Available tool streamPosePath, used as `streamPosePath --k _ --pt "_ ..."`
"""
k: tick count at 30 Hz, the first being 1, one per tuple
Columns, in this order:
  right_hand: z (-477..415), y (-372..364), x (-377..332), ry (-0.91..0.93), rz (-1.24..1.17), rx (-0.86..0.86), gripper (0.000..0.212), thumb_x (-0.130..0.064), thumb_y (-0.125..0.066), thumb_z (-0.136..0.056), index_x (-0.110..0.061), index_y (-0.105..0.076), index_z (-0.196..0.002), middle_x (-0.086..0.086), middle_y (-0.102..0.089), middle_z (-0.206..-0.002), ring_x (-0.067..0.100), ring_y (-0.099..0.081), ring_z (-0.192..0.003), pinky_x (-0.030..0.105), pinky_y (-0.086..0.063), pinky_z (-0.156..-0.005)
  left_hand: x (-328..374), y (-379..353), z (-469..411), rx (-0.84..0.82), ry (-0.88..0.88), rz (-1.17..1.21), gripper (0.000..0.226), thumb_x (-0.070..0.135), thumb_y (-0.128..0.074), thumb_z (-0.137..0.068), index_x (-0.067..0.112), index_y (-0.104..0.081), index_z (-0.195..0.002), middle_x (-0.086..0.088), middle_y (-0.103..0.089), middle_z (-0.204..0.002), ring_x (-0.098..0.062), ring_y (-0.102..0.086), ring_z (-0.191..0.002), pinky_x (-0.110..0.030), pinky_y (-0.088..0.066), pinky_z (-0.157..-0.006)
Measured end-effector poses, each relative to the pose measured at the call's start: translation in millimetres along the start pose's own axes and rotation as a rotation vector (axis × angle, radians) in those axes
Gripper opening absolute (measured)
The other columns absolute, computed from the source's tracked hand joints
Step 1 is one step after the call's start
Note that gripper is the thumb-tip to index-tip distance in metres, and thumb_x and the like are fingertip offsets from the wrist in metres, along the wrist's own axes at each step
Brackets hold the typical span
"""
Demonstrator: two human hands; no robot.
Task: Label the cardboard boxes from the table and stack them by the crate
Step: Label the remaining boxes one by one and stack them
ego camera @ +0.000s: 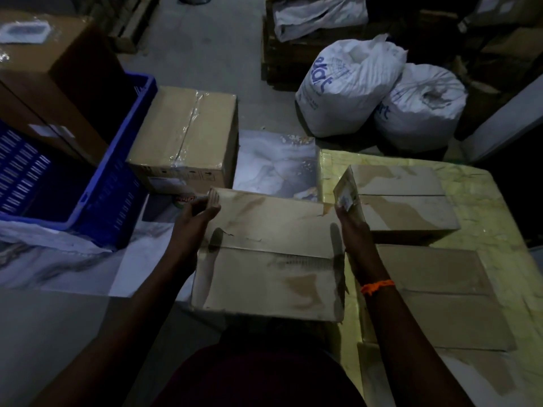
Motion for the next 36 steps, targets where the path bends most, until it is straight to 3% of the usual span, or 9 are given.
streamPosePath --k 2,4,6,11,17,21,28,32,36 --pt "6.1 8.5 -4.9 0.027 -0.095 0.049 0.069 -0.068 -0.055 -0.095 -0.002 -0.072 -0.107 0.027 -0.07 -0.108 0.041 -0.067 -0.103 0.05 -0.056 -0.093 10.1 3.1 8.1 0.026 -0.006 0.079 0.027 0.023 -0.063 -0.099 0.013 -0.061 -0.125 0.002 -0.069 -0.113 -0.012 -0.065 -0.106 -0.034 -0.054 -0.088" --pt "14.5 17.7 -12.6 0.043 -0.166 0.095 0.061 -0.066 -0.058 -0.094 -0.007 -0.073 -0.09 0.019 -0.072 -0.092 0.032 -0.068 -0.087 0.034 -0.056 -0.075 17.2 5.7 15.5 0.033 -0.015 0.117 0.033 0.033 -0.062 -0.099 0.013 -0.061 -0.125 -0.007 -0.068 -0.121 -0.025 -0.063 -0.116 -0.049 -0.052 -0.097" --pt "25.9 24.2 -20.0 0.089 -0.233 0.121 0.043 -0.053 -0.062 -0.097 -0.013 -0.071 -0.082 0.006 -0.07 -0.082 0.02 -0.065 -0.08 0.024 -0.049 -0.064 23.5 8.8 23.8 0.038 -0.034 0.17 0.038 0.046 -0.061 -0.097 0.017 -0.063 -0.12 -0.006 -0.068 -0.123 -0.023 -0.063 -0.118 -0.05 -0.051 -0.099" --pt "43.6 22.9 -10.2 0.18 -0.27 0.124 0.029 -0.032 -0.075 -0.093 -0.015 -0.075 -0.116 0.0 -0.077 -0.107 0.019 -0.07 -0.109 0.04 -0.058 -0.094 14.7 20.2 43.7 0.033 -0.057 0.189 0.05 0.052 -0.064 -0.083 0.022 -0.062 -0.124 0.0 -0.065 -0.125 -0.012 -0.062 -0.116 -0.037 -0.055 -0.095" --pt "68.1 20.8 18.6 0.167 -0.306 0.17 0.03 -0.024 -0.079 -0.089 -0.017 -0.071 -0.117 0.001 -0.075 -0.112 0.007 -0.071 -0.1 0.026 -0.061 -0.084 -17.1 35.1 65.6 0.1 -0.089 0.132 0.025 0.026 -0.071 -0.092 0.022 -0.067 -0.117 0.005 -0.068 -0.117 -0.008 -0.066 -0.108 -0.032 -0.056 -0.086" --pt "77.8 23.2 42.6 0.136 -0.341 0.171 0.04 -0.022 -0.079 -0.088 -0.011 -0.068 -0.124 0.007 -0.075 -0.117 0.019 -0.073 -0.108 0.038 -0.06 -0.092 -30.9 41.0 76.2 0.108 -0.094 0.128 0.018 0.018 -0.071 -0.092 0.027 -0.07 -0.108 0.016 -0.074 -0.102 -0.004 -0.069 -0.101 -0.026 -0.056 -0.078" --pt "84.7 13.2 61.6 0.162 -0.403 0.147 0.039 -0.012 -0.076 -0.091 -0.011 -0.064 -0.127 0.008 -0.073 -0.121 0.022 -0.07 -0.114 0.028 -0.06 -0.089 -45.0 51.3 80.0 0.104 -0.085 0.121 0.023 0.015 -0.072 -0.092 0.023 -0.07 -0.113 0.012 -0.075 -0.109 -0.008 -0.069 -0.108 -0.039 -0.055 -0.095" --pt "87.2 13.5 56.0 0.179 -0.24 0.217 0.034 -0.016 -0.078 -0.09 -0.021 -0.063 -0.12 0.003 -0.07 -0.12 0.022 -0.068 -0.112 0.043 -0.06 -0.095 -38.8 49.7 78.9 0.119 -0.147 -0.037 0.033 0.012 -0.071 -0.093 0.02 -0.063 -0.124 0.008 -0.068 -0.119 -0.009 -0.064 -0.115 -0.044 -0.054 -0.1" --pt "93.2 7.7 28.2 0.556 0.243 0.377 0.049 -0.019 -0.076 -0.092 -0.009 -0.058 -0.136 0.014 -0.058 -0.134 0.029 -0.057 -0.123 0.051 -0.057 -0.096 -10.5 30.0 76.1 0.018 -0.531 -0.377 0.051 0.004 -0.068 -0.092 0.017 -0.052 -0.14 -0.004 -0.05 -0.141 -0.012 -0.052 -0.127 -0.027 -0.05 -0.1"
Point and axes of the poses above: each hand's wrist, its own z-axis away from the middle knuckle, its own y-axis out of the back of the hand, x = y × z, the point moved 4 cm from there along -z, towards the middle knuckle
